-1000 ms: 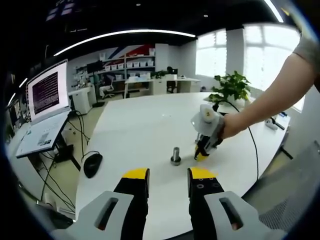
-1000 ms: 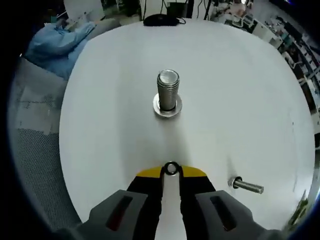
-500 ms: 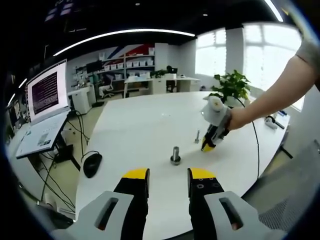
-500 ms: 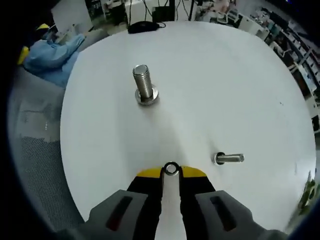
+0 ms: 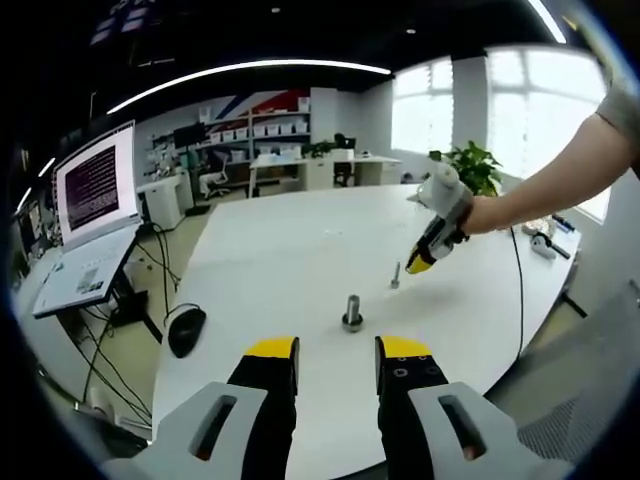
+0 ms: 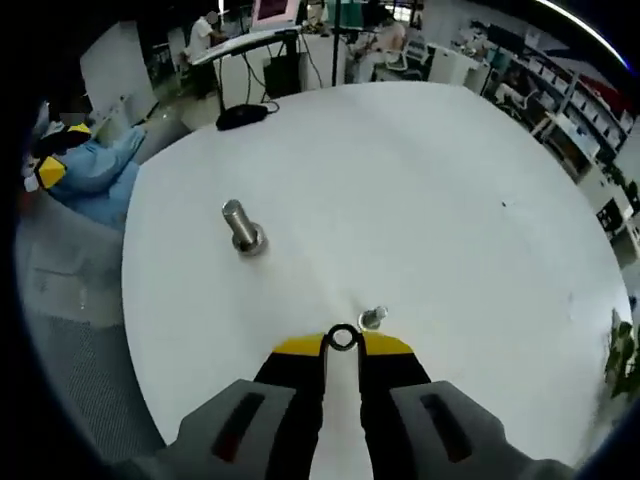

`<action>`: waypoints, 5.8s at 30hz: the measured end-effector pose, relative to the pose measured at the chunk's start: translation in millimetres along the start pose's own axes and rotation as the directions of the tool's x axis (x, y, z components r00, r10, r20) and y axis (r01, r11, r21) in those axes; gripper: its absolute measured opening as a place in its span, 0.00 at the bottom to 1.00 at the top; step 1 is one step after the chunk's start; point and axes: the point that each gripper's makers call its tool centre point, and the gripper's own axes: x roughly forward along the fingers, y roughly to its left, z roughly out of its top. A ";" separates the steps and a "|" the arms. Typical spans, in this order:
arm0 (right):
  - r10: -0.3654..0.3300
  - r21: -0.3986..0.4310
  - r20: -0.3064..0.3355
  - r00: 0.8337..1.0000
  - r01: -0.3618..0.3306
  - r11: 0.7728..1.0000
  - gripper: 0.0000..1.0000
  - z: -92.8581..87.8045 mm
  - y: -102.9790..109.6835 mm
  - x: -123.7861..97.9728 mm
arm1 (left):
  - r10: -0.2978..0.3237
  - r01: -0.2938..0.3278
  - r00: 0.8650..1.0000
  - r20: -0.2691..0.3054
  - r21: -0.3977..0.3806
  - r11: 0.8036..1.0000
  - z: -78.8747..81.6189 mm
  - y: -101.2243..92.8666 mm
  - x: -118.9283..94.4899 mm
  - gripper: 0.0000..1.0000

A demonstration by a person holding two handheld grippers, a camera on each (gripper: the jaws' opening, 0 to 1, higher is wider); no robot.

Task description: Place the washer onto the threaded stud by aligning its center hole with the stud, sliding it down to the base, and recovering from edge contact or off-axis alignment until the washer reaches the visible bottom stop.

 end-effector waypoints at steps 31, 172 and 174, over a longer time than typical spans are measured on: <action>-0.043 -0.082 -0.030 0.999 0.040 0.996 0.14 10.5 -17.8 20.2 | 0.006 -0.006 1.000 -0.013 0.005 1.000 -3.5 0.6 0.5 0.28; -0.536 0.449 0.508 0.674 0.323 0.833 0.47 -37.1 141.6 -215.6 | -0.233 0.212 0.943 0.239 0.108 0.971 48.2 -58.5 -16.4 0.46; -0.528 0.434 0.512 0.678 0.326 0.840 0.47 -36.0 145.9 -214.8 | -0.223 0.203 0.946 0.235 0.108 0.973 46.3 -56.0 -16.3 0.46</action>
